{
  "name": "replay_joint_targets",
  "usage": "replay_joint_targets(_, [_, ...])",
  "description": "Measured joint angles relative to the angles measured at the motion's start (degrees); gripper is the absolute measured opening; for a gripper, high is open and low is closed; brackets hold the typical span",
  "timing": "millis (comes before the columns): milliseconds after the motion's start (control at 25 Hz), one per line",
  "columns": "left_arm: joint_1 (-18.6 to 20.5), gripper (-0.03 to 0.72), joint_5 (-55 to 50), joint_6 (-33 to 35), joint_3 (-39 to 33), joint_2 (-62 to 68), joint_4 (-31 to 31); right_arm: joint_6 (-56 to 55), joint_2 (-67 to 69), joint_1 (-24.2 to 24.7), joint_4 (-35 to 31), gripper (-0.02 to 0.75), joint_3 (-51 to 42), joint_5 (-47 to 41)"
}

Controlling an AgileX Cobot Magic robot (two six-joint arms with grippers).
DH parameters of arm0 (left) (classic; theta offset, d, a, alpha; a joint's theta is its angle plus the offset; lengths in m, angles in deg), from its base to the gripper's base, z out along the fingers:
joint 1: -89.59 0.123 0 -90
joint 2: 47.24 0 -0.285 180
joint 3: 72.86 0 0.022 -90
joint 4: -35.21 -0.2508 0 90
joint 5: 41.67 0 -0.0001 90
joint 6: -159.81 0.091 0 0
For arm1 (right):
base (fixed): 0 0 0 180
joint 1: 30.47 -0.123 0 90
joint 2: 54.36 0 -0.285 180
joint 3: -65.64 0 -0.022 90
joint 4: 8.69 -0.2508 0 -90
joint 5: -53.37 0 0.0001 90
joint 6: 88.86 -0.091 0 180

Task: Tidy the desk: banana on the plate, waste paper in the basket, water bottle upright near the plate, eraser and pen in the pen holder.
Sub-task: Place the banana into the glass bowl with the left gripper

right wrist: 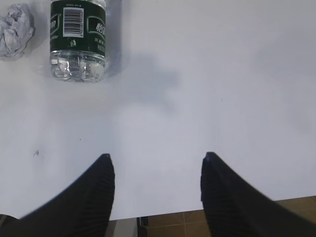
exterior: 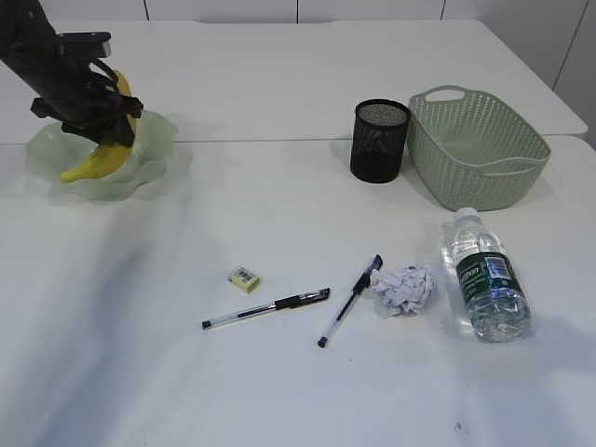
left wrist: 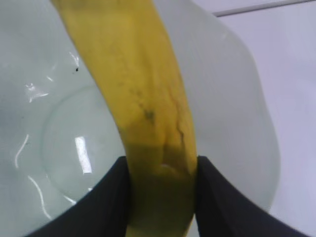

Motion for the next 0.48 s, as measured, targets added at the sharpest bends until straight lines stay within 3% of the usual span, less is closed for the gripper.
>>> replay_joint_targets(480, [0.0,0.265,-2.54,0.0,0.0,1.69,0.0,0.0,0.0,0.0,0.0,0.421,0.0,0.0])
